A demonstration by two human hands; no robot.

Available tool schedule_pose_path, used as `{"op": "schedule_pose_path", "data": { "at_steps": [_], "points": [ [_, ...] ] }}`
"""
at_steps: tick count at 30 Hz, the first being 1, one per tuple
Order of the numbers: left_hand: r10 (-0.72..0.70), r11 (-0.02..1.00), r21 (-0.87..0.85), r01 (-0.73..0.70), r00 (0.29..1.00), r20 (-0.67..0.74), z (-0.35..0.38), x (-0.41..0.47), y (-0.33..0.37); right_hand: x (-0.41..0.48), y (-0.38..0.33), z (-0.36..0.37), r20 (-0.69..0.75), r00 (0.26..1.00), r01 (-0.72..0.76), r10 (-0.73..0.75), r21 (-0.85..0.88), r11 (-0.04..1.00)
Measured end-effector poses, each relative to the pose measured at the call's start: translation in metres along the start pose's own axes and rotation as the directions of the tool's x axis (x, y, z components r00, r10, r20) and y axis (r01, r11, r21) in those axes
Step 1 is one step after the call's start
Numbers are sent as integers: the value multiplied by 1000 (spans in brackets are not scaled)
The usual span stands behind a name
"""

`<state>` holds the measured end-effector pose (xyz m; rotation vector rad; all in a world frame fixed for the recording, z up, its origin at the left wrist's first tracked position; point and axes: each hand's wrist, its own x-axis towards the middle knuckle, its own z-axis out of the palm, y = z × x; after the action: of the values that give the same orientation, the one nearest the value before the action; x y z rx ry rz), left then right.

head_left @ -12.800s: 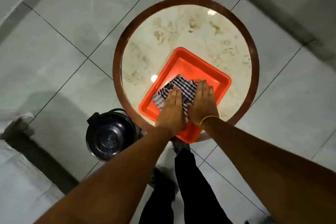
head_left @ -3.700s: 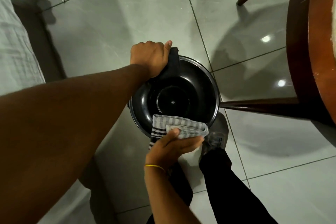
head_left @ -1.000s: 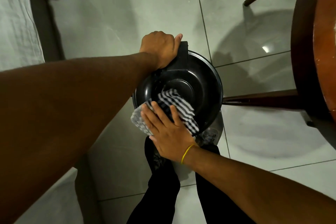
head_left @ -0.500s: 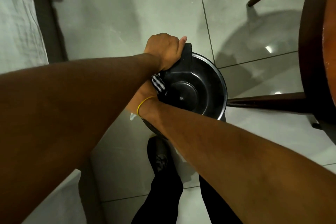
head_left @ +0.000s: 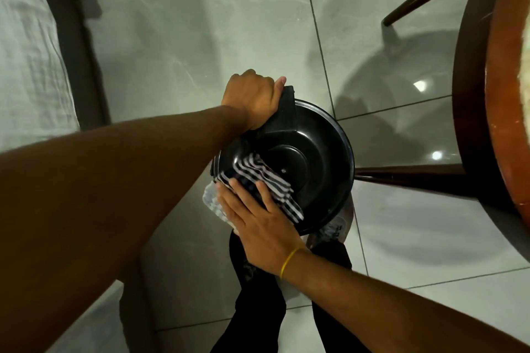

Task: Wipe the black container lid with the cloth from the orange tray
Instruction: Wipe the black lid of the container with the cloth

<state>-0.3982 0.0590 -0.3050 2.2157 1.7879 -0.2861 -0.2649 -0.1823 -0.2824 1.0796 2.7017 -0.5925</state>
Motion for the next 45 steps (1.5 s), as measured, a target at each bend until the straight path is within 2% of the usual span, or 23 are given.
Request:
{"op": "schedule_pose_path", "data": {
  "at_steps": [3,6,9,13,16,22,24,28,34,37,40,45],
  "points": [
    [6,1000,13,-6,1000,-6,-1,0,0,-28,2,1,-9,998,-66,66,15,998],
    [16,1000,24,-16,1000,-9,-2,0,0,-54,10,-5,54,990,-132,131,23,991],
    [25,999,35,-25,1000,-17,-3,0,0,-71,23,-6,29,985,-172,172,-12,985],
    [33,999,26,-33,999,-23,-3,-1,1,-80,44,-6,-45,950,-309,310,30,950],
    [37,999,12,-37,999,-25,-2,-1,1,-70,53,-6,-87,910,-402,406,57,914],
    [53,997,62,-50,997,-54,0,0,0,-15,51,-17,-158,846,-489,510,155,859],
    [52,996,72,-49,997,-51,-1,1,1,3,43,-21,-159,854,-465,496,195,864],
    [65,996,72,-60,996,-57,0,0,2,19,25,-18,-166,922,-322,350,171,931],
    [64,995,83,-60,996,-55,-2,-3,4,-28,26,0,-105,993,-64,63,-3,998],
    [79,993,91,-72,994,-82,-1,-2,4,-59,38,5,-74,997,2,-4,-26,1000],
    [81,993,87,-73,992,-92,0,-2,4,-83,51,6,-90,996,-26,25,-14,1000],
    [73,995,73,-66,993,-97,1,-3,4,-82,62,5,-133,962,-239,239,19,971]
  ]
}}
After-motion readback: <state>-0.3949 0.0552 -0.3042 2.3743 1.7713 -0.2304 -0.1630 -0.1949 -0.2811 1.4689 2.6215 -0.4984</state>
